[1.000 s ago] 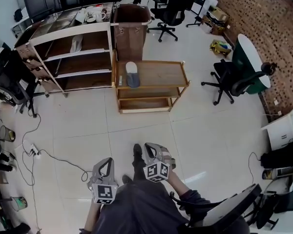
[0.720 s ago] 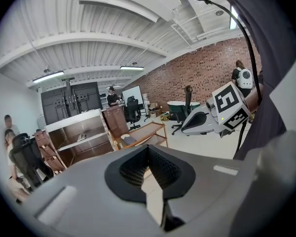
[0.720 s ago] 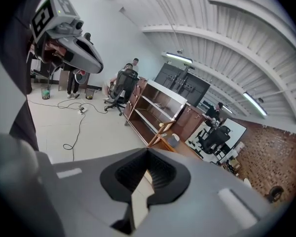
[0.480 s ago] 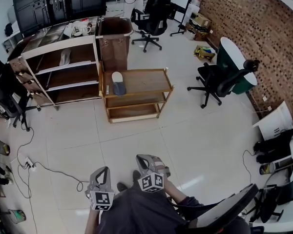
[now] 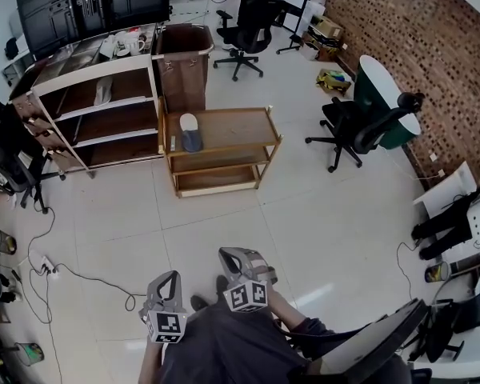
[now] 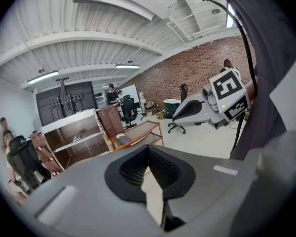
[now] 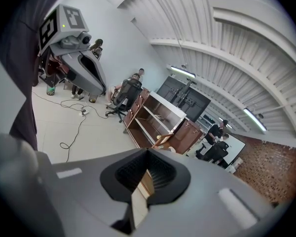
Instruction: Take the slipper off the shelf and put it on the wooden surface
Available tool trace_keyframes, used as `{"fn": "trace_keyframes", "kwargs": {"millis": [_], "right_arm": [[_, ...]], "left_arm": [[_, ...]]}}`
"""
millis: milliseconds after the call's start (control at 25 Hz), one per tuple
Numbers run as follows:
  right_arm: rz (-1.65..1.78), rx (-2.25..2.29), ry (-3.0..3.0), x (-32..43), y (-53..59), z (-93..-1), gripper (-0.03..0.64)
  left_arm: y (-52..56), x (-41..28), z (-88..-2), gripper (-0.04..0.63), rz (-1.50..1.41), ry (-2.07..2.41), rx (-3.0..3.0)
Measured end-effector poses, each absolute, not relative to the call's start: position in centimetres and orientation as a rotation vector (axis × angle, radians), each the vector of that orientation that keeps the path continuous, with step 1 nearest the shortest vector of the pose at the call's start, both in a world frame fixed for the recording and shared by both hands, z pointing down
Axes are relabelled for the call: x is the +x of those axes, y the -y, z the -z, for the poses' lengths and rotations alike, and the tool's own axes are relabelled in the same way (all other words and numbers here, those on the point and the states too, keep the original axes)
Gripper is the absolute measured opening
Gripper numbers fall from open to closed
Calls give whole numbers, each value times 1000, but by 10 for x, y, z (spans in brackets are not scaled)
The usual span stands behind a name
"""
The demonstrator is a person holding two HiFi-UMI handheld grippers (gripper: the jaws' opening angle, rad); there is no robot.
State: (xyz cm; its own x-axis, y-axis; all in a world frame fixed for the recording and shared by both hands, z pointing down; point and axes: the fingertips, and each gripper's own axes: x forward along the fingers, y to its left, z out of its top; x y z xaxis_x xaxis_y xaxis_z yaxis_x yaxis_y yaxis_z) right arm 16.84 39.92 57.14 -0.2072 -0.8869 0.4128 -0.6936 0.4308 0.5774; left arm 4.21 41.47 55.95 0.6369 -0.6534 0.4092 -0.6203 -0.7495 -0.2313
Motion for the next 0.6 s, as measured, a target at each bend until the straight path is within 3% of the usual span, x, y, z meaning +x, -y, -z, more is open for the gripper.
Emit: {"fn": "trace_keyframes", "kwargs": {"millis": [600], "right_arm": [[404, 1323, 1913, 174, -390, -577, 2]], "left_arm": [[-404, 43, -563, 16, 737, -1064, -2780]]}}
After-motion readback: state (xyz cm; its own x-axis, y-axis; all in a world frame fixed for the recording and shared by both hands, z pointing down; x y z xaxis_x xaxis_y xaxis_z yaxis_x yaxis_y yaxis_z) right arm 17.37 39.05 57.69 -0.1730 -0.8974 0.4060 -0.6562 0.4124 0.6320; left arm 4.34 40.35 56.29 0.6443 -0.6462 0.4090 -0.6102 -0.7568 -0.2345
